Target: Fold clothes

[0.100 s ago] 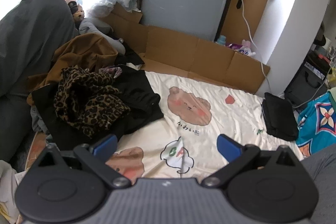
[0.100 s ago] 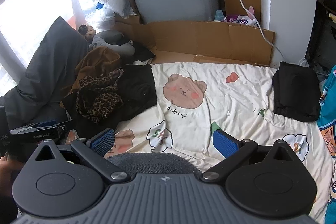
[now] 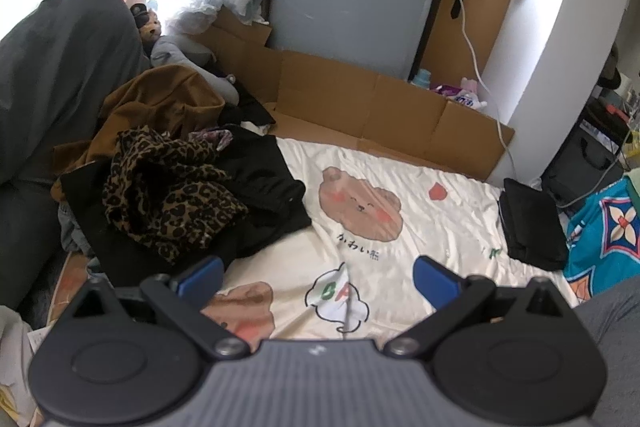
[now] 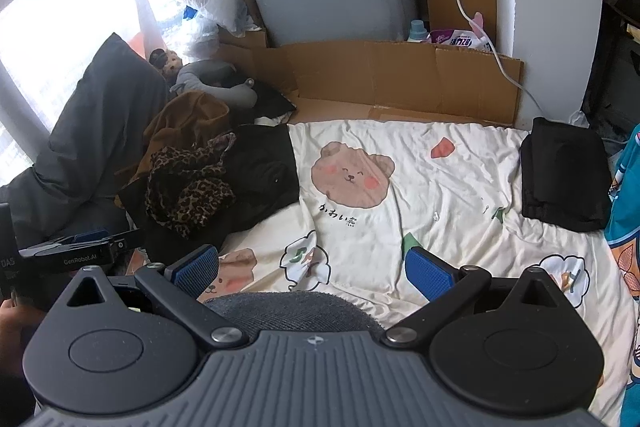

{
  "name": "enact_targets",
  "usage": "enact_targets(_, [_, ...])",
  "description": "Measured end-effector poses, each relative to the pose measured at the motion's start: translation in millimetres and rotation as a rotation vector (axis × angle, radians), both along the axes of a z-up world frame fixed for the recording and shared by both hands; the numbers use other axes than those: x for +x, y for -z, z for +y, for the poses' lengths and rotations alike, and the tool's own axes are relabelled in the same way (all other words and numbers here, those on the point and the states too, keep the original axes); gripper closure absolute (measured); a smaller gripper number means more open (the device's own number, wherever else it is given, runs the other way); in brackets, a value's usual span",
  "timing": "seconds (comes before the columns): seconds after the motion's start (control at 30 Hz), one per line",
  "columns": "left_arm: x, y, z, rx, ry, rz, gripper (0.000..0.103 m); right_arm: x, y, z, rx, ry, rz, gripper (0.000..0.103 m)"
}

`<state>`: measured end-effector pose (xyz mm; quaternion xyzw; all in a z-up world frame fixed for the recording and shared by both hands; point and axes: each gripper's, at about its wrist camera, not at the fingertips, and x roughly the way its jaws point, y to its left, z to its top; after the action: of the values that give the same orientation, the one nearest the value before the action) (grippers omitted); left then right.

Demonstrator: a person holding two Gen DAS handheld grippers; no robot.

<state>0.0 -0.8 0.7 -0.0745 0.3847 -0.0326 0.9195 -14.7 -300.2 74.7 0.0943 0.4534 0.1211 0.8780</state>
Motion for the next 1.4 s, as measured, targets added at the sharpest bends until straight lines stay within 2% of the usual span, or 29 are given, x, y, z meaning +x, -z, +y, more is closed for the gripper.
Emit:
enact_targets(0.13, [2.5, 1.8, 12.2, -0.029, 0.011, 0.007, 0.001, 0.9, -1.3, -0.5, 0.017, 0.006, 0.01, 0.001])
enact_targets(0.17, [2.7, 0.6, 7.6, -0.001, 0.01, 0.007, 0.001, 1.2, -1.6, -0.7, 0.021, 0.007, 0.013, 0.001])
enact_targets(0.4, [3.6, -5.4, -3.6, 0.025, 0.006, -0.009, 0.001, 0.9, 0.9, 1.5, 0.026, 0.008, 0.013, 0.001])
enact_targets(0.8, [9.9, -8.6, 15.2, 0.029, -0.013, -0.018, 0.001, 2.9, 0.7, 2.0, 0.02, 0.012, 0.013, 0.001])
enact_targets(1.17, [9.4, -11.3, 17.3, 0.032, -0.01, -0.041, 0.001, 1.3, -1.2, -4.3, 0.002, -0.011, -0.051, 0.001])
enact_targets(1.27, [12.2, -14.5, 18.4, 0.031, -0.015, -0.049, 0.001, 8.8, 3.2, -13.1, 0.01, -0.026, -0.023, 0.003])
enact_targets(1.4, [13.8, -17.3, 20.1, 0.012, -0.026, -0.061, 0.001, 2.1, 4.7, -2.6, 0.005, -0.028, -0.009, 0.013])
